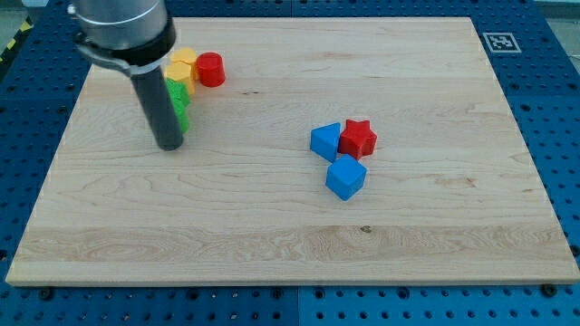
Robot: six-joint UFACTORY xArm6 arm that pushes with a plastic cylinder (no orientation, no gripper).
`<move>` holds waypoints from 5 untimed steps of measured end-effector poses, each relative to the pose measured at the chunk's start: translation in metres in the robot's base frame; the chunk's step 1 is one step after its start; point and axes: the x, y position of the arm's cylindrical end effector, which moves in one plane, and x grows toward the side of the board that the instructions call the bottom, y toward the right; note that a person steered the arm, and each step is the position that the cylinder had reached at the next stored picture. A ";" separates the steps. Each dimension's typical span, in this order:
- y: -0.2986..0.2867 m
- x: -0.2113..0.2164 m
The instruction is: Slightly push the green blocks into the yellow hexagon
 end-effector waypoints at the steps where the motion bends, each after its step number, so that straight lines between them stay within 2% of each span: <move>1: -0.038 0.000; 4: 0.016 -0.021; 5: 0.016 -0.012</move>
